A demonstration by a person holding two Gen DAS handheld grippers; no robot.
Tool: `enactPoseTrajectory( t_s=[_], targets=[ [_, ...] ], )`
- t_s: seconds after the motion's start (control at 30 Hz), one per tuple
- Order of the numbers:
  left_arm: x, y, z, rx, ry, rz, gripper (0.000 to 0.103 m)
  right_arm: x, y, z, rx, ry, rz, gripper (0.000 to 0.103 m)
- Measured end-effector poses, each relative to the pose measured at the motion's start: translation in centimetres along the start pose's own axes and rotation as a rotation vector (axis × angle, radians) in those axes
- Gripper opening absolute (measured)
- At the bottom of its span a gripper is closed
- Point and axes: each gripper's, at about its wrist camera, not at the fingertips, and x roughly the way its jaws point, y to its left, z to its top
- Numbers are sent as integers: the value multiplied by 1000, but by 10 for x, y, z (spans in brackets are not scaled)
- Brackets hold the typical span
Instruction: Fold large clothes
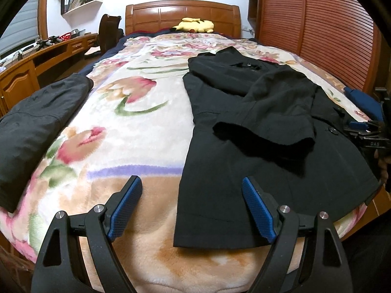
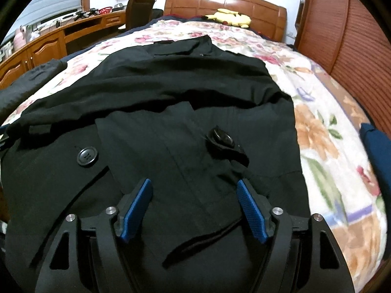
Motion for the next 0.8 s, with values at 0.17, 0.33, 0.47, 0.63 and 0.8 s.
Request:
enactPoseTrajectory(
  t_s=[0.17, 0.33, 0.47, 0.63, 0.8],
  targets=[
    [0, 1, -3, -1, -6, -3, 84, 9, -17, 2, 66, 35, 61, 93],
    [-5, 4, -10, 2, -24, -19, 80, 8, -14, -1, 60, 15, 33, 93],
    [-11, 8, -13, -5, -34, -26, 63, -2, -12, -2, 43, 15, 25, 93],
    [-17, 14, -14, -24, -30, -55, 50, -32, -20, 0, 25, -31, 22, 92],
    [-19, 12, -16, -23, -37, -57, 49, -60, -45, -15, 21, -31, -13, 90]
  ],
)
